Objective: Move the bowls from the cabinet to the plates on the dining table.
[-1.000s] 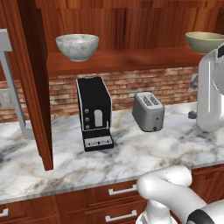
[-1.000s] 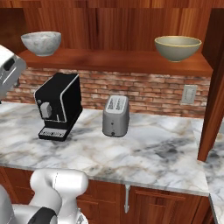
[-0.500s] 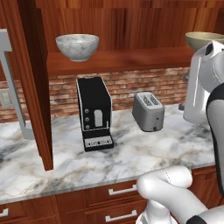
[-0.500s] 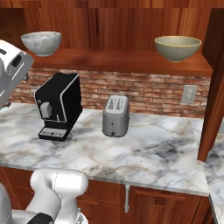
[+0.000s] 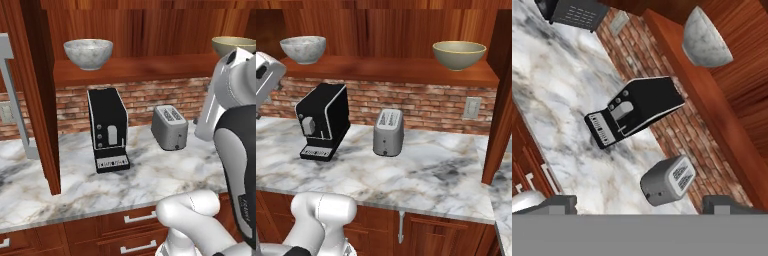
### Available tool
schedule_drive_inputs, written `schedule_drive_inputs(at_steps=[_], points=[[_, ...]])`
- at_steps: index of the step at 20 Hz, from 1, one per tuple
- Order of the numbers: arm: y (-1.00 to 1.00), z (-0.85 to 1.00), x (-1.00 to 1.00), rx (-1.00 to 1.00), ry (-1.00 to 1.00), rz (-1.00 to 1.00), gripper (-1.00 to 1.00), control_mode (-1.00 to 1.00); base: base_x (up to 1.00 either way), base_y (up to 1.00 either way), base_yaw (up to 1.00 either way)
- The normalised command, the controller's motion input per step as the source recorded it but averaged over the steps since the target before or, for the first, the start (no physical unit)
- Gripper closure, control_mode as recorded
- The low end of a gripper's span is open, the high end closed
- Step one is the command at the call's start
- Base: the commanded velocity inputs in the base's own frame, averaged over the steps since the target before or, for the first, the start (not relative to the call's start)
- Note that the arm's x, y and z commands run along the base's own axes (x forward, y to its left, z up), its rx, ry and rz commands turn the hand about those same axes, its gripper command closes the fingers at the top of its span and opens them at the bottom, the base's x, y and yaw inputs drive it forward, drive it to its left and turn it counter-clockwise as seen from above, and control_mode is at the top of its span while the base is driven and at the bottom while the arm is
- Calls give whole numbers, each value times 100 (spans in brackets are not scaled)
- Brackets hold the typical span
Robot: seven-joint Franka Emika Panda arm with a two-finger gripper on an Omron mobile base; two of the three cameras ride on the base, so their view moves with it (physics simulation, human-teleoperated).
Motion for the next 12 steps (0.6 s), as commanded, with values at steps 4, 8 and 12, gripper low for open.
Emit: schedule_drive_inputs(at_steps=[4, 8, 12], points=[[20, 27, 4, 2, -2, -13, -100, -100, 0, 0, 0], [2, 19, 10, 0, -4, -7, -100, -100, 0, 0, 0], [4, 8, 19, 0, -4, -2, -100, -100, 0, 0, 0]])
